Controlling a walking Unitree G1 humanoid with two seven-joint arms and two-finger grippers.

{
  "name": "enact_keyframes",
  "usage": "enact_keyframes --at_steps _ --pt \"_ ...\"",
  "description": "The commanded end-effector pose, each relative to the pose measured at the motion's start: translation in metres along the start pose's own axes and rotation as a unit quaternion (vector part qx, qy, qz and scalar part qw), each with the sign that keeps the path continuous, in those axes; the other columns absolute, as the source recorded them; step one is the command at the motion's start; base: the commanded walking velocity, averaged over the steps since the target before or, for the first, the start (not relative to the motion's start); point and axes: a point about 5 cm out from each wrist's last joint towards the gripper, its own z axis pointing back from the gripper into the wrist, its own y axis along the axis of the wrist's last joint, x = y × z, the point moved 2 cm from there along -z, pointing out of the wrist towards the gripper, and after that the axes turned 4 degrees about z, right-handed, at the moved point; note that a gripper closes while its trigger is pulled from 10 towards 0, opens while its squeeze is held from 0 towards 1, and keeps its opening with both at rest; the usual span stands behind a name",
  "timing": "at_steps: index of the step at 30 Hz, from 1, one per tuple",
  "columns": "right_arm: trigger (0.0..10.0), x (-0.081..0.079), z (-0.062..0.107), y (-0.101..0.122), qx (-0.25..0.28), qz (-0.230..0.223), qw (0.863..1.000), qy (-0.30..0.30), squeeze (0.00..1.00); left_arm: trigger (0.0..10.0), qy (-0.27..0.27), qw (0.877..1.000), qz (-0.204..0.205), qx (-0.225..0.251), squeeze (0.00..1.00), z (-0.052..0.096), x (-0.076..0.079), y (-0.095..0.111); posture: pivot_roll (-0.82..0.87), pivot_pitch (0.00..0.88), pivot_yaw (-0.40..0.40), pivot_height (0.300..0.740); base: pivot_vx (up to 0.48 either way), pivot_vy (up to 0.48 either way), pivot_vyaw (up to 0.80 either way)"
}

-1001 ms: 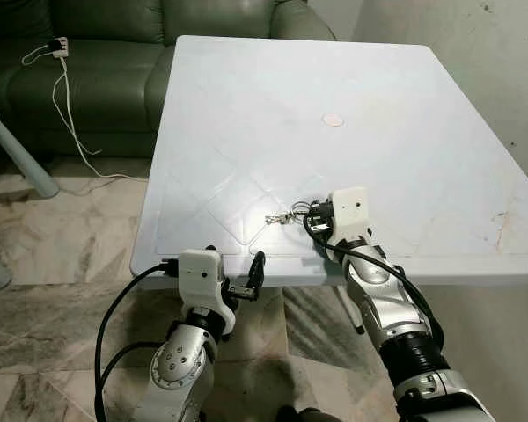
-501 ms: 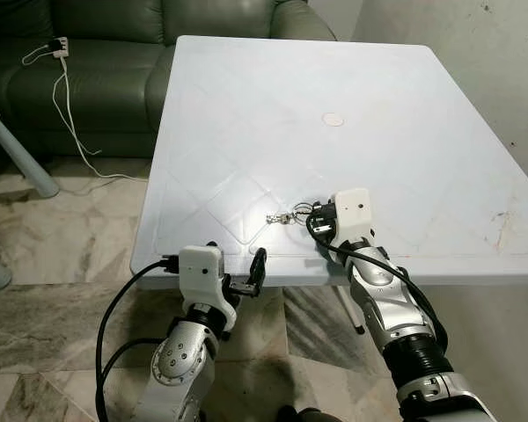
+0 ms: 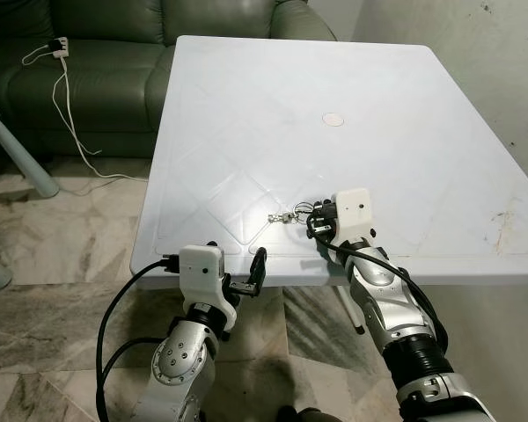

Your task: Hang keys on a hook

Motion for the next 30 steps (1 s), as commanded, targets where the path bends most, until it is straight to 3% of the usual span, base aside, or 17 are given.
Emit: enact_keyframes --at_steps 1,4,5,6,10,11,13,14,15,16,17,23,25,27,30 --pt "10.0 0.0042 0.0013 0.0019 0.006 -0.006 1.000 -0.007 0.27 10.0 -0.002 1.000 0.019 0.000 0.00 -0.0020 0.0074 -0.0010 0.15 0.160 -0.120 0.740 0.000 0.000 0.00" --pt "10.0 0.0042 0.0011 0.0021 0.006 -0.007 1.000 -0.006 0.27 10.0 -0.002 1.000 0.019 0.001 0.00 -0.0021 0.0078 -0.0008 0.15 0.160 -0.121 0.740 0.000 0.000 0.00" --pt "10.0 0.0049 0.0010 0.0020 0.005 -0.009 1.000 -0.009 0.73 10.0 -0.003 1.000 0.019 0.001 0.00 -0.0023 0.0079 -0.0007 0.15 0.160 -0.121 0.740 0.000 0.000 0.00" --pt "10.0 0.0054 0.0004 0.0015 0.002 -0.019 1.000 -0.009 1.00 10.0 -0.003 1.000 0.018 0.001 0.00 -0.0025 0.0080 -0.0005 0.15 0.159 -0.121 0.740 0.000 0.000 0.00" --pt "10.0 0.0078 -0.0001 0.0038 0.007 -0.014 1.000 -0.016 1.00 10.0 -0.003 1.000 0.018 0.001 0.00 -0.0028 0.0081 -0.0004 0.15 0.158 -0.120 0.740 0.000 0.000 0.00" --pt "10.0 0.0071 -0.0003 0.0045 0.009 -0.016 1.000 -0.013 0.86 10.0 -0.003 1.000 0.018 0.001 0.00 -0.0028 0.0080 -0.0004 0.15 0.158 -0.119 0.740 0.000 0.000 0.00" --pt "10.0 0.0070 -0.0003 0.0049 0.011 -0.017 1.000 -0.013 0.86 10.0 -0.003 1.000 0.018 0.001 0.00 -0.0029 0.0081 -0.0004 0.15 0.158 -0.119 0.740 0.000 0.000 0.00" --pt "10.0 0.0069 -0.0003 0.0052 0.012 -0.017 1.000 -0.013 0.70 10.0 -0.003 1.000 0.017 0.001 0.00 -0.0029 0.0081 -0.0003 0.15 0.158 -0.118 0.740 0.000 0.000 0.00" --pt "10.0 0.0069 -0.0003 0.0052 0.012 -0.017 1.000 -0.013 0.70 10.0 -0.003 1.000 0.017 0.001 0.00 -0.0029 0.0081 -0.0003 0.15 0.158 -0.118 0.740 0.000 0.000 0.00" --pt "10.0 0.0068 -0.0003 0.0054 0.013 -0.017 1.000 -0.013 0.45 10.0 -0.003 1.000 0.017 0.002 0.00 -0.0029 0.0080 -0.0003 0.15 0.158 -0.118 0.740 0.000 0.000 0.00" --pt "10.0 0.0069 -0.0003 0.0057 0.013 -0.019 1.000 -0.013 0.36 10.0 -0.003 1.000 0.017 0.002 0.00 -0.0029 0.0079 -0.0001 0.15 0.160 -0.118 0.740 0.000 0.000 0.00" --pt "10.0 0.0080 0.0008 0.0041 0.009 -0.017 1.000 -0.013 0.36 10.0 -0.003 1.000 0.017 0.002 0.00 -0.0028 0.0080 0.0000 0.15 0.160 -0.118 0.740 0.000 0.000 0.00" --pt "9.6 0.0082 0.0010 0.0037 0.009 -0.017 1.000 -0.013 0.36 10.0 -0.002 1.000 0.017 0.002 0.00 -0.0028 0.0080 -0.0001 0.15 0.160 -0.118 0.740 0.000 0.000 0.00" --pt "8.3 0.0098 0.0011 0.0036 0.008 -0.015 1.000 -0.015 0.36 10.0 -0.002 1.000 0.017 0.003 0.00 -0.0032 0.0079 0.0003 0.15 0.161 -0.119 0.740 0.000 0.000 0.00" --pt "8.6 0.0111 0.0014 0.0036 0.009 -0.014 1.000 -0.016 0.37 10.0 -0.002 1.000 0.018 0.003 0.00 -0.0032 0.0082 0.0003 0.15 0.161 -0.119 0.740 0.000 0.000 0.00"
